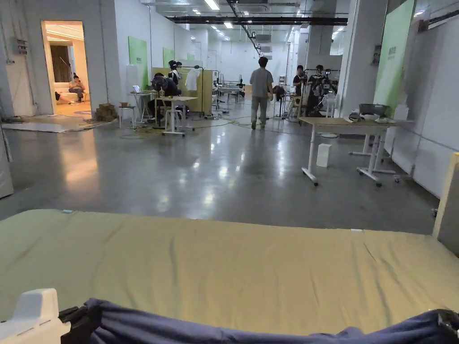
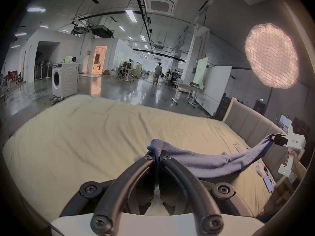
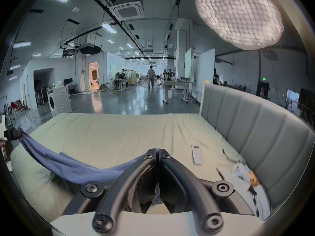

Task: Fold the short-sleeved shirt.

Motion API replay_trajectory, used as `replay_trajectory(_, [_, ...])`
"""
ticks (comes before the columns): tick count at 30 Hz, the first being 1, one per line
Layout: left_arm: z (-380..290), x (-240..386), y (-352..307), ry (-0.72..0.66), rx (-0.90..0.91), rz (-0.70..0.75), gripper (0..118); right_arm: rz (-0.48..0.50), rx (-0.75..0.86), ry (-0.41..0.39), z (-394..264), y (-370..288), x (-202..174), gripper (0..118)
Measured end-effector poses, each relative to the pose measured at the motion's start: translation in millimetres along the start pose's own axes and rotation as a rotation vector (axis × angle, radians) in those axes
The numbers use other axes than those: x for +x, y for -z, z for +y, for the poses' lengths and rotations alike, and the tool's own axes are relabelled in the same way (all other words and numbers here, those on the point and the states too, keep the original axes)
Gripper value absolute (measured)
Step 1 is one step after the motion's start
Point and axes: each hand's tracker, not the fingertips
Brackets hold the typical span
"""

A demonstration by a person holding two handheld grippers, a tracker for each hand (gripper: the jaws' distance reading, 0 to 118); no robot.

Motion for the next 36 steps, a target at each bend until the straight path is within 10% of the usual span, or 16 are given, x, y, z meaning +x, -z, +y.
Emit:
replay_trajectory(14, [-172.1,-35.3,-103.7,-0.134,-0.141,0.022,5,-0.071,-0.229,0.082,-181.2,-130.6,20.0,2])
replay_trajectory(36, [-222.7,-35.7,-98.4,-0.122,-0.24,0.073,5,-0.085,-0.347,0.087,-246.3,-135.9,16.7,2])
